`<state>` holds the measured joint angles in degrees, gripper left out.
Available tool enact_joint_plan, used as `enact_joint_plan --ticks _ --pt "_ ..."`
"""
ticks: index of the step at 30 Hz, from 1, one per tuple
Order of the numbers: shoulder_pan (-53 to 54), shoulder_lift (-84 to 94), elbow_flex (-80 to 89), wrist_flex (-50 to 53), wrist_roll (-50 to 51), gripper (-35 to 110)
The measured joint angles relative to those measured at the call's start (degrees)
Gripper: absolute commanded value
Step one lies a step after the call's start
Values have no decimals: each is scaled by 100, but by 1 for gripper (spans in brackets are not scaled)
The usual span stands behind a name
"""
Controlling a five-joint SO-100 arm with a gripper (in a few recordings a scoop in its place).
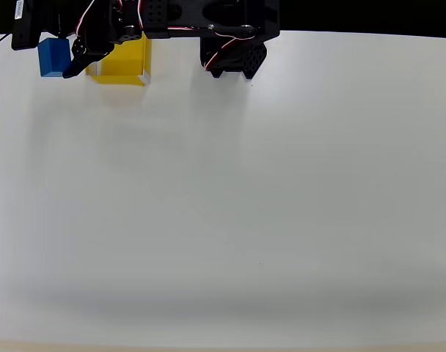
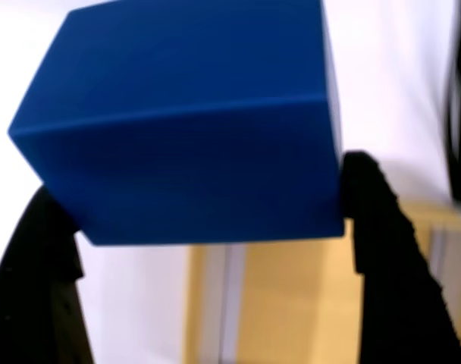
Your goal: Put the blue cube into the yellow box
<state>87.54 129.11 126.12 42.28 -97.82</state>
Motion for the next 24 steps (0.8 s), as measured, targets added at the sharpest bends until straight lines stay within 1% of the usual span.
enact_joint_plan --ticks 2,5,12,24 --pt "141 325 35 413 18 30" --pt "308 703 132 729 62 30" --pt "677 1213 835 879 211 30" --pt "817 1556 1723 879 466 30"
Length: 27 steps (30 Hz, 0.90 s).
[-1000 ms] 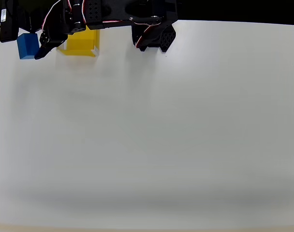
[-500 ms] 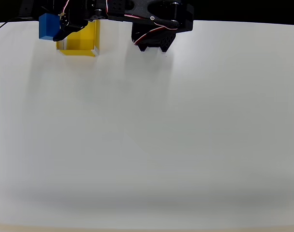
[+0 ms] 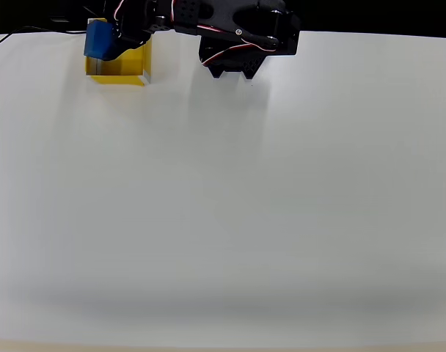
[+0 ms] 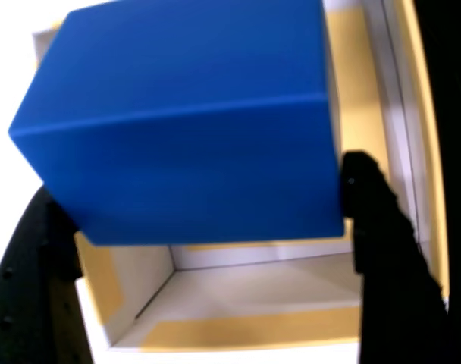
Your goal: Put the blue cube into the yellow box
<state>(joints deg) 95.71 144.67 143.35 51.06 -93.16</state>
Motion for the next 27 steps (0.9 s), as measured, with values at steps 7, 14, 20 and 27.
enact_joint_plan --ticks 7,14,20,27 --pt "0 9 659 -668 0 30" --pt "0 185 1160 -1187 0 30" --pt "0 378 1477 -1397 44 42" --pt "0 475 1670 -1705 35 45"
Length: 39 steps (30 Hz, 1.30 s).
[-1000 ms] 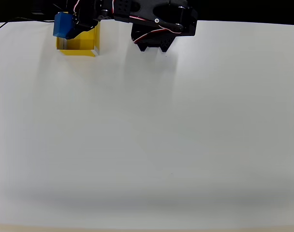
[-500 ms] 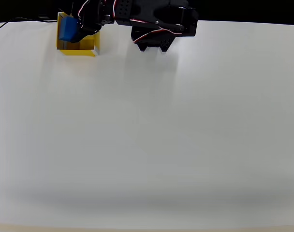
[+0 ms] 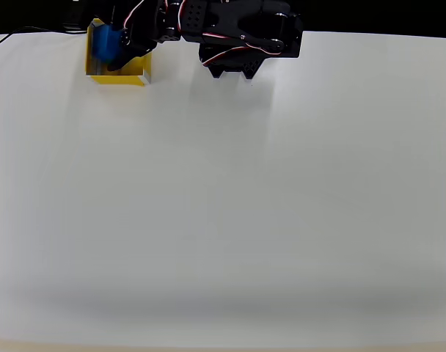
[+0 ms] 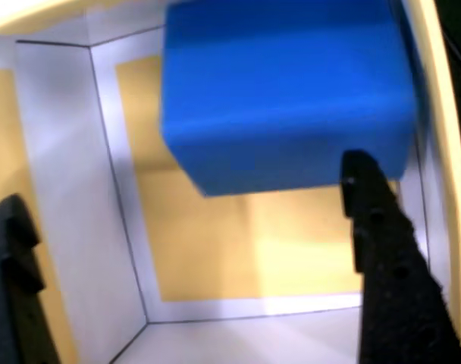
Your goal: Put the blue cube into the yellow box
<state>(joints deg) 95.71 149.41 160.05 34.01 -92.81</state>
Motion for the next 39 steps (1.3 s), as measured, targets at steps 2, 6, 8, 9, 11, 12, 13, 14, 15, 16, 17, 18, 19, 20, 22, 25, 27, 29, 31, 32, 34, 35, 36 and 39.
enact_joint_plan --ticks 2,6,8,9,11,12,13,14,15,16,17,18,19,20,22,25,27,29,31,32,34,35,36,39 --pt "0 0 9 -26 0 44" --pt "0 62 9 97 -141 39" --pt "0 97 -70 475 -237 35" --pt "0 97 -167 729 -264 33" --pt "0 105 -439 1345 -352 33" --pt "0 105 -615 1688 -369 31" --pt "-9 105 -826 2065 -387 31" --pt "-9 105 -976 2320 -431 30" --pt "-9 105 -1222 2689 -466 28" --pt "-9 158 -1397 2971 -483 26" --pt "-18 211 -1529 3155 -527 25" --pt "-26 272 -1652 3322 -562 23" --pt "-35 343 -1731 3463 -580 21" --pt "-97 439 -1828 3612 -580 20" --pt "-229 633 -1934 3858 -580 16" --pt "-554 993 -2021 4157 -580 13" --pt "-958 1283 -2021 4245 -580 10" --pt "-1406 1459 -2021 4289 -554 6" --pt "-1898 1617 -2021 4271 -536 4" --pt "-2171 1679 -2021 4219 -492 3" --pt "-2918 1758 -1978 3999 -448 0" --pt "-3234 1775 -1898 3885 -448 0" --pt "-3560 1784 -1793 3788 -475 0" --pt "-4535 1811 -1485 3401 -457 0"
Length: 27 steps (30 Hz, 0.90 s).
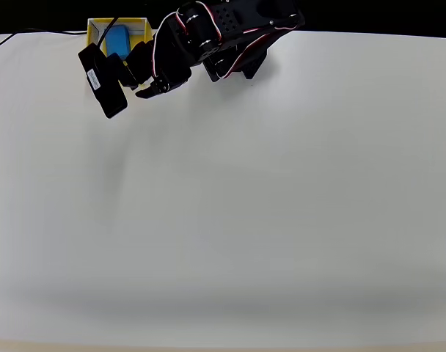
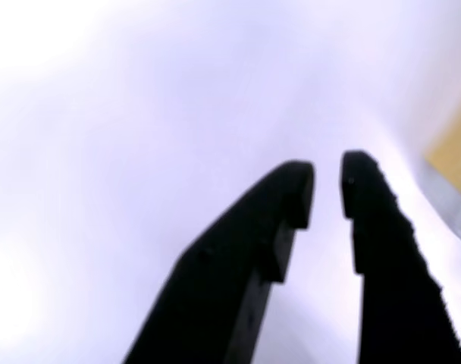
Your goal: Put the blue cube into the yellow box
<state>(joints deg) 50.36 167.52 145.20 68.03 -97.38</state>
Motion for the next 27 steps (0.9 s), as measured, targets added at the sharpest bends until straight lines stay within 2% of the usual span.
enact_joint_plan --ticks 7,13,21,27 --pt "-2487 686 1397 -1028 -88 0" --pt "-4386 1854 3015 -1125 0 0" --pt "-5353 2268 3349 -765 369 0" --pt "-5423 2268 3349 299 334 0"
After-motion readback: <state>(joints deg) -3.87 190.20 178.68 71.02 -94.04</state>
